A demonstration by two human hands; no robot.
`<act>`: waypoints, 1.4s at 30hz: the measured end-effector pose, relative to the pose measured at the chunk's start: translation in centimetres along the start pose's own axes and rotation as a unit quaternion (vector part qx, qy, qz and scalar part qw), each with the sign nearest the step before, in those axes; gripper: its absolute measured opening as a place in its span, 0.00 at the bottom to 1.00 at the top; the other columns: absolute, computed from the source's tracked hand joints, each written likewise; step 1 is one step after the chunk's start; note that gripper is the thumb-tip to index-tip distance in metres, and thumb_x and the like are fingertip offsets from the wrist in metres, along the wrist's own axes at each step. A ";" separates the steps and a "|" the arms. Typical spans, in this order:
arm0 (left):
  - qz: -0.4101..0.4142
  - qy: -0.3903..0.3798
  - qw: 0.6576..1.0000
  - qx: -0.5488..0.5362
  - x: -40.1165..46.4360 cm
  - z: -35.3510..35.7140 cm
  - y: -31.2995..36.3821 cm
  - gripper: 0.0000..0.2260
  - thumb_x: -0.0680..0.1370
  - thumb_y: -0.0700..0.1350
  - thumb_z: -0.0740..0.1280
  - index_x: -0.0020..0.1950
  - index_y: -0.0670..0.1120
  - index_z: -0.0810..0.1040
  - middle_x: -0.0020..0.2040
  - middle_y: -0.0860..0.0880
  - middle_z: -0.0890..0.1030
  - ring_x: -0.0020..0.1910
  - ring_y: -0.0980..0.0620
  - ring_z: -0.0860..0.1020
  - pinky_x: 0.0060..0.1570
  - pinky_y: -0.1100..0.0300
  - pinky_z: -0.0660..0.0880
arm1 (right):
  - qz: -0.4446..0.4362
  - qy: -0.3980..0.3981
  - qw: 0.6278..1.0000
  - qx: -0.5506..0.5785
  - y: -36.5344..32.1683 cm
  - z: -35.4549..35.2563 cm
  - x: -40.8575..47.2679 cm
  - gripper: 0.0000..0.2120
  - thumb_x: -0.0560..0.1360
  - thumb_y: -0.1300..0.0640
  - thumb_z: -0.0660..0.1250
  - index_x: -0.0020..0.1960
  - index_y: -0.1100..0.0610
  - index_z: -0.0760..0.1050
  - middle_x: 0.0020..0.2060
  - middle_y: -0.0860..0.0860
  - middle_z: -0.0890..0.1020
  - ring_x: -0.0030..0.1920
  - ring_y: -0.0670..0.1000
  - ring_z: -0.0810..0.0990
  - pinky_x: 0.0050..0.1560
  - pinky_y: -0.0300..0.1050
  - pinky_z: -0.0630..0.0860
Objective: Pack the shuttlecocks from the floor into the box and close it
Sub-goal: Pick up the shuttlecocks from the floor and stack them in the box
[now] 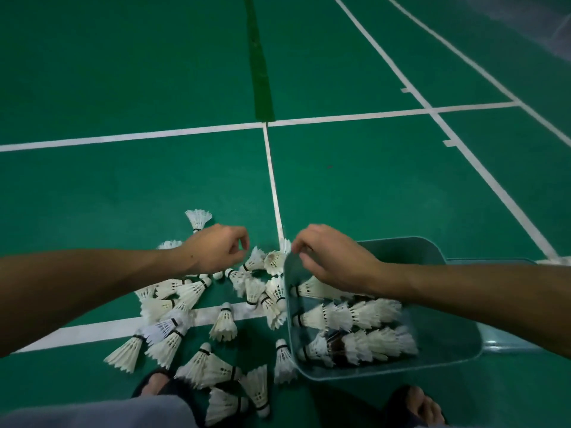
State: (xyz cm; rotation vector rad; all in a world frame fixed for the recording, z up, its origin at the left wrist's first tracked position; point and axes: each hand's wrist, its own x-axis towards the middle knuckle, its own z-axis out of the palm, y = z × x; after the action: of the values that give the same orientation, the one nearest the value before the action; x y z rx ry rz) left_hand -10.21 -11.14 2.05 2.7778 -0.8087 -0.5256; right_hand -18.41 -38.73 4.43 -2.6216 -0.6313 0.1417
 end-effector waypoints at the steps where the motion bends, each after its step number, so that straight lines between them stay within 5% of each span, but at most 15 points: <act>1: -0.011 -0.019 1.000 0.007 -0.3 0.2 -1.0 0.05 0.82 0.50 0.67 0.56 0.53 0.78 0.39 0.57 0.81 0.36 0.59 0.78 0.38 0.56 0.76 | -0.004 0.007 1.000 -0.001 -0.2 0.1 1.5 0.06 0.81 0.55 0.64 0.57 0.52 0.77 0.51 0.47 0.79 0.52 0.47 0.75 0.55 0.42 0.73; 4: -0.011 -0.096 0.994 0.042 -1.2 1.3 -3.0 0.08 0.81 0.53 0.68 0.60 0.53 0.77 0.49 0.55 0.84 0.43 0.57 0.79 0.43 0.58 0.76 | 0.005 0.004 1.000 -0.012 0.0 0.3 6.0 0.06 0.80 0.54 0.64 0.55 0.53 0.78 0.49 0.49 0.81 0.51 0.50 0.76 0.54 0.47 0.75; 9: 0.046 -0.204 0.970 0.120 -0.4 2.6 -3.9 0.20 0.81 0.56 0.68 0.71 0.52 0.72 0.63 0.50 0.79 0.58 0.49 0.79 0.55 0.50 0.79 | 0.086 -0.172 0.980 -0.053 2.4 1.4 11.3 0.09 0.82 0.55 0.62 0.57 0.57 0.79 0.50 0.51 0.82 0.52 0.54 0.81 0.56 0.51 0.79; 12: 0.050 -0.134 0.985 0.098 2.1 4.2 -3.4 0.24 0.81 0.59 0.68 0.74 0.52 0.70 0.68 0.48 0.76 0.62 0.48 0.78 0.60 0.50 0.78 | 0.095 -0.280 0.952 -0.085 4.7 2.9 12.8 0.10 0.82 0.54 0.64 0.60 0.54 0.80 0.55 0.49 0.81 0.54 0.52 0.79 0.57 0.44 0.75; 15: 0.047 -0.036 0.997 0.054 4.7 6.9 -2.5 0.25 0.81 0.62 0.68 0.74 0.54 0.69 0.69 0.48 0.75 0.65 0.49 0.74 0.65 0.50 0.75 | 0.144 -0.330 0.930 -0.068 7.1 5.2 14.2 0.08 0.80 0.54 0.67 0.59 0.50 0.79 0.61 0.52 0.82 0.57 0.56 0.83 0.60 0.54 0.81; 20: 0.173 -0.002 0.973 0.150 8.4 9.0 -2.8 0.30 0.77 0.59 0.73 0.75 0.59 0.64 0.69 0.49 0.73 0.63 0.50 0.72 0.65 0.53 0.72 | 0.183 -0.312 0.932 -0.016 9.6 7.8 14.7 0.11 0.77 0.58 0.73 0.59 0.50 0.79 0.57 0.54 0.80 0.56 0.60 0.83 0.55 0.55 0.83; 24: 0.228 -0.020 0.954 0.192 10.2 9.1 -4.0 0.26 0.80 0.57 0.71 0.73 0.61 0.63 0.53 0.52 0.79 0.52 0.52 0.75 0.54 0.56 0.71 | 0.200 -0.293 0.932 0.070 10.8 8.8 15.2 0.10 0.77 0.64 0.72 0.56 0.55 0.84 0.54 0.50 0.82 0.53 0.53 0.82 0.50 0.43 0.80; 28: 0.250 -0.019 0.946 0.204 10.6 9.1 -4.5 0.19 0.83 0.59 0.63 0.73 0.60 0.66 0.41 0.55 0.78 0.44 0.54 0.75 0.48 0.56 0.64 | 0.216 -0.266 0.934 0.102 10.8 9.4 15.6 0.12 0.76 0.68 0.70 0.57 0.59 0.85 0.49 0.49 0.83 0.53 0.51 0.82 0.55 0.44 0.79; 33: 0.242 -0.074 0.950 0.184 10.4 9.3 -5.0 0.14 0.82 0.64 0.62 0.63 0.58 0.71 0.41 0.54 0.81 0.42 0.56 0.79 0.53 0.54 0.70 | 0.226 -0.261 0.933 0.102 11.1 10.1 15.2 0.12 0.76 0.70 0.68 0.54 0.60 0.86 0.54 0.54 0.85 0.55 0.53 0.83 0.60 0.49 0.81; 37: 0.225 -0.108 0.952 0.179 9.8 8.8 -5.3 0.23 0.76 0.69 0.65 0.63 0.55 0.73 0.48 0.58 0.84 0.48 0.58 0.79 0.58 0.54 0.69 | 0.232 -0.259 0.933 0.091 11.5 10.2 14.7 0.12 0.76 0.71 0.68 0.52 0.59 0.86 0.55 0.55 0.86 0.57 0.54 0.84 0.62 0.52 0.81; 42: 0.180 -0.076 0.973 0.124 9.4 8.8 -7.5 0.10 0.80 0.48 0.73 0.60 0.53 0.78 0.47 0.55 0.85 0.47 0.60 0.83 0.57 0.57 0.79 | 0.226 -0.237 0.940 0.096 11.1 9.6 14.8 0.11 0.76 0.70 0.68 0.51 0.58 0.86 0.56 0.55 0.86 0.58 0.54 0.83 0.63 0.50 0.80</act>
State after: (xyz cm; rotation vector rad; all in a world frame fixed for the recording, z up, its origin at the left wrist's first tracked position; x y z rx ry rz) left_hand -2.64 -10.85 -10.76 2.7272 -1.4692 -0.6082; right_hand -2.56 -37.13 -8.97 -2.4986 -0.1298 0.9455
